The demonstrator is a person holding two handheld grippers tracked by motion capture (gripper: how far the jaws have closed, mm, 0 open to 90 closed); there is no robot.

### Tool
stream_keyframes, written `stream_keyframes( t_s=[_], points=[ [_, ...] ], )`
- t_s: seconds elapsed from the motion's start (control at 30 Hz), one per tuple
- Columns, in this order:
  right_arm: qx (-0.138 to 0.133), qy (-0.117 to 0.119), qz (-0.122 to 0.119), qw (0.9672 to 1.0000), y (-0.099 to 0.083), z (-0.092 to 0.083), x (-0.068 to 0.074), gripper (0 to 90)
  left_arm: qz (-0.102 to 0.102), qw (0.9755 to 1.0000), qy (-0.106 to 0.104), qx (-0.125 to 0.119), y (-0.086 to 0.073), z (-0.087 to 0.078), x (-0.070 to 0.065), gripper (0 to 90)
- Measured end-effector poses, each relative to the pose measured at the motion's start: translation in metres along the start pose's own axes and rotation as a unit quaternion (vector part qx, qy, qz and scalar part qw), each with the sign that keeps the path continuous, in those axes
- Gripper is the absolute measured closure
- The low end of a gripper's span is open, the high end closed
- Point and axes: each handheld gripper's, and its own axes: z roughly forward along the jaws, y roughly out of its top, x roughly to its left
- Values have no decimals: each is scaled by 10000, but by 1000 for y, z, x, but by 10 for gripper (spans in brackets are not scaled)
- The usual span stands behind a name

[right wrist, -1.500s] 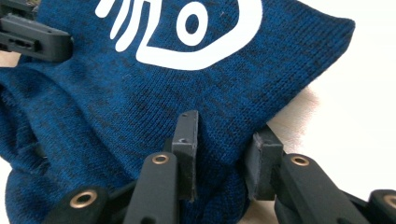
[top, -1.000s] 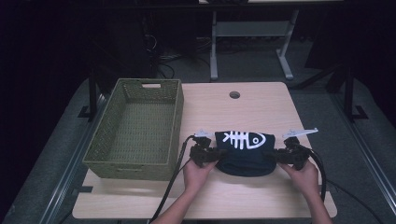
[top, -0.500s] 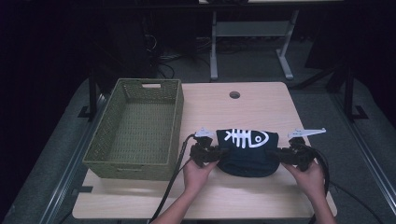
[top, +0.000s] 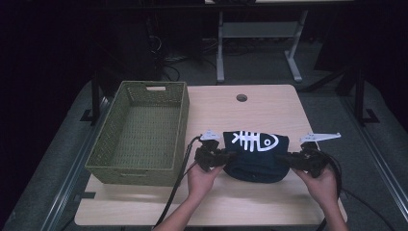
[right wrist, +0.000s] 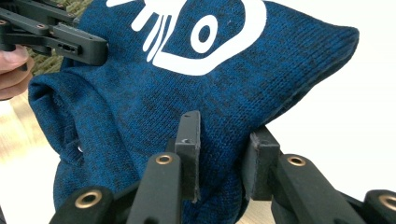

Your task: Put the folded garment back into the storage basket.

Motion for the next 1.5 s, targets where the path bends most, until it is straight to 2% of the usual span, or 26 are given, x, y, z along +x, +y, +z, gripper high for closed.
stream_keyframes(
  t_s=[0.5,0.87,1.5],
  points=[
    [-185,53,-79,9998,5,-14,11,709,89,9999,-71,-107,6,-15,-7,687],
    [-264,63,-113,9996,10,-17,16,709,175,9997,-72,-159,12,-26,-10,687],
    [-359,136,-318,9988,27,-21,34,710,278,9992,-19,-270,18,-49,-9,689]
  ],
)
